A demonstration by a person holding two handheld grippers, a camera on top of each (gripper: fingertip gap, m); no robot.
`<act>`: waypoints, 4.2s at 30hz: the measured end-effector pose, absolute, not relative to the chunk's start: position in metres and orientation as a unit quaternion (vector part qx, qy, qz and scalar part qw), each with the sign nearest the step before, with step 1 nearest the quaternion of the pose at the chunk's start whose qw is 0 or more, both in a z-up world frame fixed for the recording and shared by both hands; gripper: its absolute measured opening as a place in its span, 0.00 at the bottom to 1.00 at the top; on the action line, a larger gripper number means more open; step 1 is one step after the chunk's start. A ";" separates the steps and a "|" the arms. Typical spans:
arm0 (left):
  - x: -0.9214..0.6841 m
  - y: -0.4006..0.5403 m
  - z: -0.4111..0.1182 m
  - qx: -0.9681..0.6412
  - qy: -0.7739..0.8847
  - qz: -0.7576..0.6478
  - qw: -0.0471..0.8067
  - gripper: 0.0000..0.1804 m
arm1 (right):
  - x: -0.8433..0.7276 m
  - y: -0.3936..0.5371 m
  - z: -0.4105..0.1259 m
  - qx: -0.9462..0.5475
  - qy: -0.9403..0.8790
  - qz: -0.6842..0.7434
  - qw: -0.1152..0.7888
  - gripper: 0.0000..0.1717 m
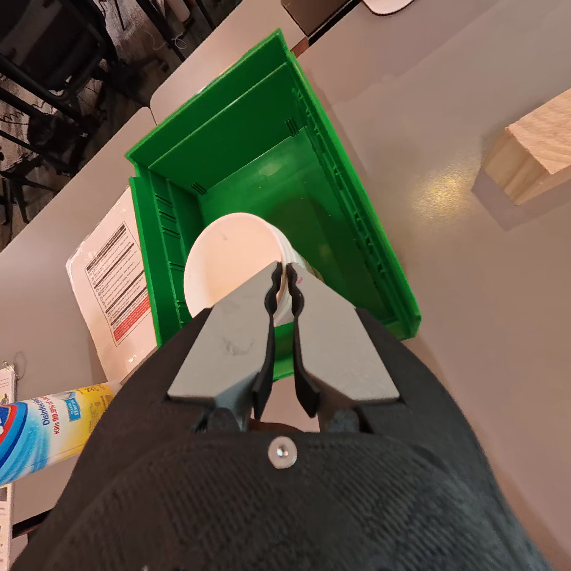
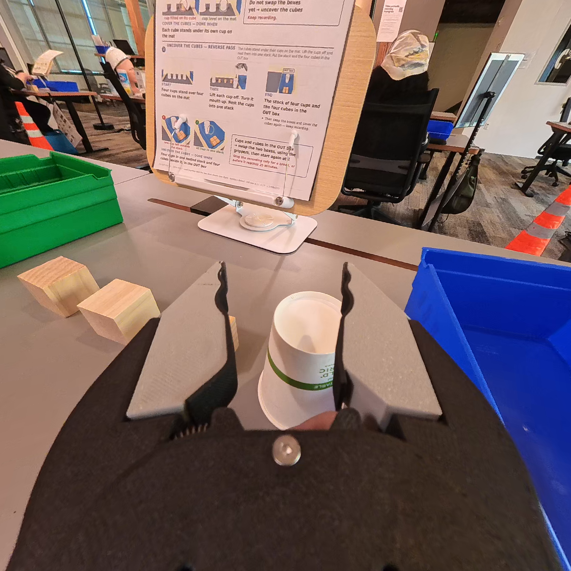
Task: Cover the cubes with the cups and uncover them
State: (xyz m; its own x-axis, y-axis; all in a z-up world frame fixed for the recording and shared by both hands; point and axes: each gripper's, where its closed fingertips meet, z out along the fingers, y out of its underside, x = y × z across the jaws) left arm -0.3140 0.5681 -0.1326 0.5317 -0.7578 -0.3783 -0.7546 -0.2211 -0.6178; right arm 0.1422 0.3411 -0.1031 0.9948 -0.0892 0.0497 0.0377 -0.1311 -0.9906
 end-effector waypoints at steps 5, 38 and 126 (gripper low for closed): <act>-0.316 0.575 -0.112 -0.768 0.470 0.004 0.436 0.01 | 0.141 0.341 -0.104 -0.751 0.015 -0.049 0.658 0.42; -0.158 0.399 0.094 -0.455 0.492 -0.130 0.731 0.01 | -0.069 0.312 -0.077 -0.628 -0.199 0.433 0.616 0.49; -0.211 0.480 -0.083 -0.662 0.539 -0.055 0.517 0.13 | 0.047 0.373 -0.106 -0.735 -0.033 -0.033 0.677 0.48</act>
